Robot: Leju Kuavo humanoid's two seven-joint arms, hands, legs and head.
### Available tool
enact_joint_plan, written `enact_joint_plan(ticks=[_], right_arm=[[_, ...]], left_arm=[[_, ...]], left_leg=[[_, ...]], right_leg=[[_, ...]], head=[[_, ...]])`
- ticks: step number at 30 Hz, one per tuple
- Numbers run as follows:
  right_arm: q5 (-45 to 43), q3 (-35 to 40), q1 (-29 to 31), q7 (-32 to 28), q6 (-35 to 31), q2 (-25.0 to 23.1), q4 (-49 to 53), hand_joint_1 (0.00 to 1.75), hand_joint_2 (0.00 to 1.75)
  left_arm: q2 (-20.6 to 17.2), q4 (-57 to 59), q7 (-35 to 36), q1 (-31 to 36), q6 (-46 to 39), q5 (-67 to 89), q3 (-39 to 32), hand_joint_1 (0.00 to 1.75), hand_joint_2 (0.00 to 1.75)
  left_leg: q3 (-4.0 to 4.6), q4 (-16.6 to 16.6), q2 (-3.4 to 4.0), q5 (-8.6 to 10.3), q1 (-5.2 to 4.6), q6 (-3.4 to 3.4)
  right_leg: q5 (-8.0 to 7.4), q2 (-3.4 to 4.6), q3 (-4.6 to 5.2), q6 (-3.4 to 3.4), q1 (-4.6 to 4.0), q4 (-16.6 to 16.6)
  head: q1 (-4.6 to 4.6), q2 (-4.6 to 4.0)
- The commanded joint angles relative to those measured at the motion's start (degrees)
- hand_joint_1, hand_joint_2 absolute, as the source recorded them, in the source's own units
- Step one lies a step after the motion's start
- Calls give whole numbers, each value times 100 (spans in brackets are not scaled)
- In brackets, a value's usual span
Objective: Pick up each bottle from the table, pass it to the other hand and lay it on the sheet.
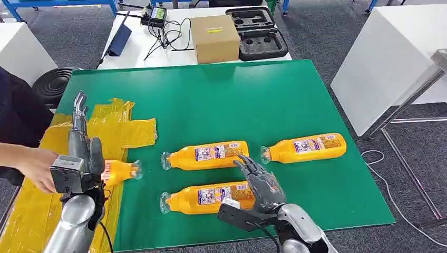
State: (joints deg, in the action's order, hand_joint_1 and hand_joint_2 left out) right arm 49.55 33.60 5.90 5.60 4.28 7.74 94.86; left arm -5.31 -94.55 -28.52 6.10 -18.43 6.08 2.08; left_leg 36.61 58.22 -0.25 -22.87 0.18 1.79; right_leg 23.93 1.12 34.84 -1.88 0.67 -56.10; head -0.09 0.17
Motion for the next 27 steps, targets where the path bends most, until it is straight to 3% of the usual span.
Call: enact_joint_plan(ticks=[1,9,27], right_arm=[[45,345,259,176,78,-247,-843,0,175],[37,398,523,241,242,-608,-1455,0,175],[584,406,494,544,629,-797,-2580,0,175]], left_arm=[[219,527,89,540,3,-26,354,0,0],[317,689,264,919,88,-6,506,0,0],[297,476,275,824,42,-148,492,0,0]], left_leg=[[-20,-6,-12,-3,2,-7],[-14,-3,-6,-1,3,-8],[-21,-6,-8,-2,5,-8]], right_leg=[[7,-20,-23,5,-3,7],[3,-14,-16,6,-3,3],[4,-16,-24,6,-6,9]], head=[[0,0],[2,0],[0,0]])
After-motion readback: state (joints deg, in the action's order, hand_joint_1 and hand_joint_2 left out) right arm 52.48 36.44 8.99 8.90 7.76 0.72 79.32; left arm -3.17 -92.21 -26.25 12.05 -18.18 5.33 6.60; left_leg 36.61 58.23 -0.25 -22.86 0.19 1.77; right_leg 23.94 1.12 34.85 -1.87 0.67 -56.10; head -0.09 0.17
